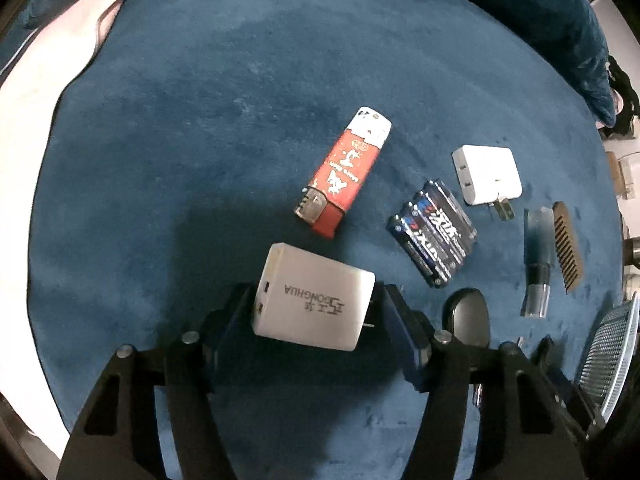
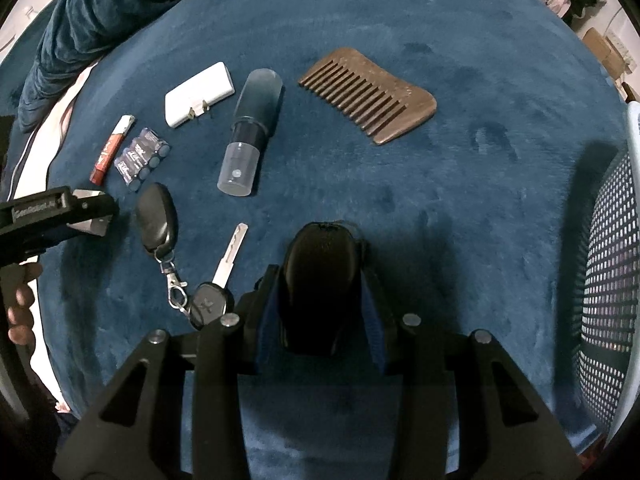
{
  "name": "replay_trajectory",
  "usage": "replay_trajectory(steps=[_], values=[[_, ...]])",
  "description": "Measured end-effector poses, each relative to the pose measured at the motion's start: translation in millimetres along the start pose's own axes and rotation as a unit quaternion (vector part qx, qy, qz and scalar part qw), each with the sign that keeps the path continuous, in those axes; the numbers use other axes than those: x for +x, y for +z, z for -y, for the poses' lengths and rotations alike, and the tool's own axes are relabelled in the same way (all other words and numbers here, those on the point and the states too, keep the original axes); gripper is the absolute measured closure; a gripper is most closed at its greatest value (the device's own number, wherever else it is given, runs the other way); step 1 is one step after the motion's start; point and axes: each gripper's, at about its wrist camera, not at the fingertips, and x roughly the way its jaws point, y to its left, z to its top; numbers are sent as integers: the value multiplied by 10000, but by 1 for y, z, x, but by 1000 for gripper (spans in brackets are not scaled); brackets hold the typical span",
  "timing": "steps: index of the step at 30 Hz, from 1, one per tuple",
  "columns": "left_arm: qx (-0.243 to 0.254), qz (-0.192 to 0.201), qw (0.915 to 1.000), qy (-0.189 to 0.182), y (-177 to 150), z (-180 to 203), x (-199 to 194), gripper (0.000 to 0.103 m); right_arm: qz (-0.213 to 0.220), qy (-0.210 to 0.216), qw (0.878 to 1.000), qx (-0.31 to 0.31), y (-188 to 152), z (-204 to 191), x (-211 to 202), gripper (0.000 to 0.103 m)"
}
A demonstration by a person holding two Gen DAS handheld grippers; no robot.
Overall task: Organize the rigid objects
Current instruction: 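Grasp the black key fob with the right tool while the left tool grasps the white charger, then carry the key fob and white charger over the basket with both tools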
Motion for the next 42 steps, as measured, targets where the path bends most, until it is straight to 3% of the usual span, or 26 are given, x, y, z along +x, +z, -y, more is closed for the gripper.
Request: replay_trajectory(steps=[5, 7, 27, 42], values=[[-34, 114, 9999, 52, -19, -7, -15, 37, 127, 103, 9999, 16, -3, 5, -11, 64], [-23, 179, 9998, 67, -26, -7, -22, 49, 184, 136, 9997, 22, -7, 5, -18, 64], [420, 602, 9972, -107, -119, 19, -105, 49, 915, 333, 9952, 66, -39, 11, -104, 64], [1006, 831, 9914, -21, -147, 68, -133, 49, 1291, 302, 9907, 291, -61, 44, -147, 64]])
